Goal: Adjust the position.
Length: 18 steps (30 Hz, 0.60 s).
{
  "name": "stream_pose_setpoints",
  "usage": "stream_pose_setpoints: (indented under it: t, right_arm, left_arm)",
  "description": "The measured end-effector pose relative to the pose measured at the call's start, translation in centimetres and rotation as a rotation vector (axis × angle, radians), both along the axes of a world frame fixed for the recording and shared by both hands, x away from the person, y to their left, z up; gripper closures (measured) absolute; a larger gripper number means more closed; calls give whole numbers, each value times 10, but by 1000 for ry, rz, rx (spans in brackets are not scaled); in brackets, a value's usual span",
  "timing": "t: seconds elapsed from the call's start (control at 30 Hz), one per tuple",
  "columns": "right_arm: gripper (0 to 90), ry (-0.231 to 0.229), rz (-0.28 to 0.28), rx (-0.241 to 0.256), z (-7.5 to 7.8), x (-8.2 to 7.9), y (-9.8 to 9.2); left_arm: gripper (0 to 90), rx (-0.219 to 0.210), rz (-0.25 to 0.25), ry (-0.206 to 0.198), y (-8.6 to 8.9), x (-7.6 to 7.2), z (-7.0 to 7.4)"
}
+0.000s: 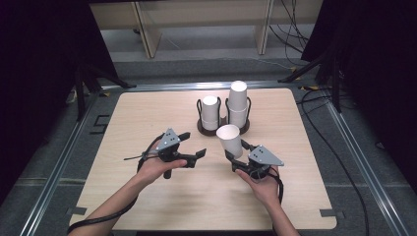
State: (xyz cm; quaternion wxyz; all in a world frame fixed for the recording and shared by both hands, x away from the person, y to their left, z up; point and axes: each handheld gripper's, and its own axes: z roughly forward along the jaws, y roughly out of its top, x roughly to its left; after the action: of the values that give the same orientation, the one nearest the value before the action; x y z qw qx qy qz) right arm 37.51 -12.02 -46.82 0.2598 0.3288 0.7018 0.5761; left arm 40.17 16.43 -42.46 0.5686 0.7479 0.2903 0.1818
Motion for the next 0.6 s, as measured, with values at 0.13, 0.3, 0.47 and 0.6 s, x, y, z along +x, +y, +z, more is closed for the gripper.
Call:
stream_pose_setpoints:
  t: [0.13, 0.3, 0.47, 0.6]
  right_arm:
    - [354, -6, 12, 0, -3, 0, 5]
    - [354, -26, 23, 12, -3, 1, 8]
    - [354, -22, -4, 6, -1, 0, 6]
    - [354, -22, -1, 6, -1, 0, 7]
  left_arm:
    - [85, -9, -14, 4, -13, 3, 7]
    - [60, -20, -25, 4, -25, 6, 11]
    - [40, -31, -39, -5, -36, 8, 16]
    - [39, -35, -51, 7, -43, 10, 17]
